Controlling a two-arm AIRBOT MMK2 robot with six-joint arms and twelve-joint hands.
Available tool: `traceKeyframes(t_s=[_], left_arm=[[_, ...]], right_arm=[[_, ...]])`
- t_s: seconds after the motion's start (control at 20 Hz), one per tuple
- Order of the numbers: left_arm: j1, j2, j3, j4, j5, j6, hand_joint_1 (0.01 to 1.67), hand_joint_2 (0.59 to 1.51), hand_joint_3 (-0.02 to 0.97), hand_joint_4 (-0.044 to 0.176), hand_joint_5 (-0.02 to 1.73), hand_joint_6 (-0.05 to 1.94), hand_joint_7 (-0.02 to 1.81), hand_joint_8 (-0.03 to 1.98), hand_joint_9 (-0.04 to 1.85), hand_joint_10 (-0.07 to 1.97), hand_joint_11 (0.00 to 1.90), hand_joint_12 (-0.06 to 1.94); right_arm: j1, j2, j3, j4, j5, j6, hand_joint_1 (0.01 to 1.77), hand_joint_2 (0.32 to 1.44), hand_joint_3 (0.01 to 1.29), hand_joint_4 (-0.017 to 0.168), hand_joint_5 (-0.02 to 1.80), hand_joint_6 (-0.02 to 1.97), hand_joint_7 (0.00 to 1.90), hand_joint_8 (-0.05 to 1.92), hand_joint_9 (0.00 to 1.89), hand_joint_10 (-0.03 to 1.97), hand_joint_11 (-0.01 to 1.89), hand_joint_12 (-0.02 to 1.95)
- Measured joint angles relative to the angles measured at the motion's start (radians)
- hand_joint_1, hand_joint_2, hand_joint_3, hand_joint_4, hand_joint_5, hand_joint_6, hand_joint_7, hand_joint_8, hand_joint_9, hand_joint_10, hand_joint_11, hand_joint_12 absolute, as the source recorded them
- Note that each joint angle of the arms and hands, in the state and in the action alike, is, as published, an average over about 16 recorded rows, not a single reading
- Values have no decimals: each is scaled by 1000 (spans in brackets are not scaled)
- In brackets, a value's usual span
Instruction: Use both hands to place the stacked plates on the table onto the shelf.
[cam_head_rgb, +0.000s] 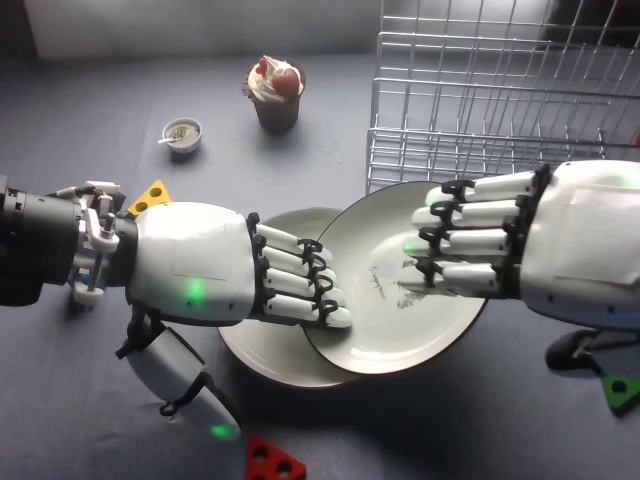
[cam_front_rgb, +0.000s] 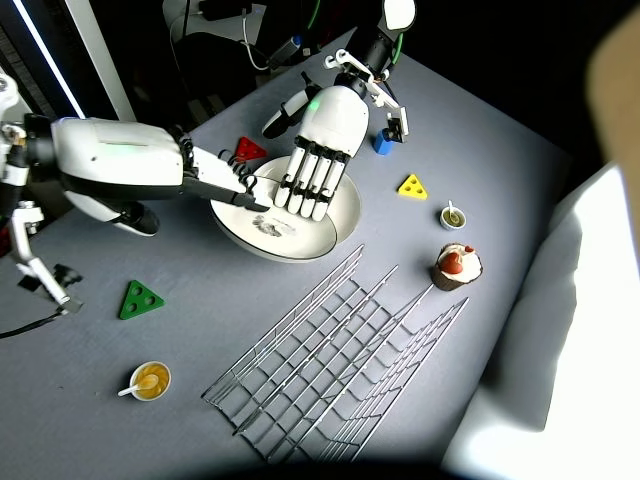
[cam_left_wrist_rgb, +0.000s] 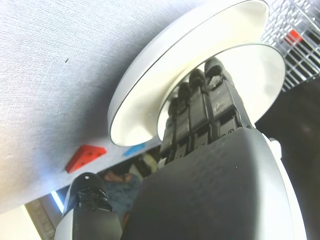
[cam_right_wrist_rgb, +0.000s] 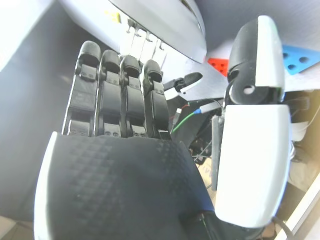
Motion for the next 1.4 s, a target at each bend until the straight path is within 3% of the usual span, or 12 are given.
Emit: traceKeyframes(t_s=[0.75, 1.4], left_arm=[[1, 2, 0, -10, 1, -2, 33, 989, 2, -5, 155, -32, 199, -8, 200, 12, 177, 17], [1, 1, 3, -24, 5, -2, 32, 989, 2, -5, 136, -32, 179, -8, 191, 12, 179, 5]], right_arm=[[-4, -207, 153, 174, 26, -106, 1149, 860, 18, 8, 351, 10, 291, 3, 281, -5, 323, 36], [-17, -249, 184, 217, 45, -137, 1242, 917, 17, 8, 514, 11, 450, 3, 472, 7, 498, 101]])
